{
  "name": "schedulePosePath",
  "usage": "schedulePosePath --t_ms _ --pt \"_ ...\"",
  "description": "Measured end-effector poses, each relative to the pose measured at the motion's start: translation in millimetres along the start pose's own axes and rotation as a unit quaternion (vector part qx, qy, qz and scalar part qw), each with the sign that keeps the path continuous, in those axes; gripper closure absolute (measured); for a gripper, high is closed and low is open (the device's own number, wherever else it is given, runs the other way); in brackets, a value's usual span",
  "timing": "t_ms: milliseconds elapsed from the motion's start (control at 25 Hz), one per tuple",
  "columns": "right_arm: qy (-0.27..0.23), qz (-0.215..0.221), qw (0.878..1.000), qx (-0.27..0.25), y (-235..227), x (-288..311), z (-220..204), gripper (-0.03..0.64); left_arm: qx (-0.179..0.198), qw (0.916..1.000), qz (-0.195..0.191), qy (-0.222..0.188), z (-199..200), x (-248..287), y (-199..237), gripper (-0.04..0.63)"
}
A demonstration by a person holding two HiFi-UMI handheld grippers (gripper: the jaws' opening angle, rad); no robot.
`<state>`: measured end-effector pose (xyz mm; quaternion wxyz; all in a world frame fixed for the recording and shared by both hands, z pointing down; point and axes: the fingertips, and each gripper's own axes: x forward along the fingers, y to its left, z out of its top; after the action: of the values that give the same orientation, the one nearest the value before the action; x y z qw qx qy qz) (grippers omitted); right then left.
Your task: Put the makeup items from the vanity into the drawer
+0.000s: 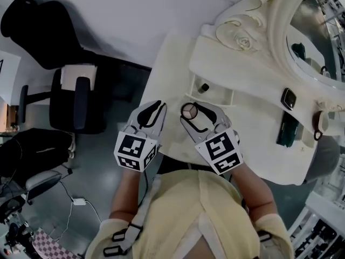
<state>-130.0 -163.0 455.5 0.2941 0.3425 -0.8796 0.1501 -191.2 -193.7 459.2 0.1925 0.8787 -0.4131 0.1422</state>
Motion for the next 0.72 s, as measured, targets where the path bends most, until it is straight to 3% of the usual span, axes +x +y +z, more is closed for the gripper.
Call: schedulePosePath --t_ms 280,520,720 --pt "-0.005 -0.043 0.999 -0.008 -36 -36 -2 0.400 0.017 0.9996 -0.020 -0.010 17 21 -28 0.541" --pt "0.010 -0.085 0.996 0.017 -74 -46 -13 0.400 0.021 0.9991 -0.033 -0.019 26 31 -44 0.541" --pt "0.034 -0.090 0.994 0.051 -93 -39 -20 0.400 0.021 0.9987 -0.041 -0.019 27 34 -52 0.543"
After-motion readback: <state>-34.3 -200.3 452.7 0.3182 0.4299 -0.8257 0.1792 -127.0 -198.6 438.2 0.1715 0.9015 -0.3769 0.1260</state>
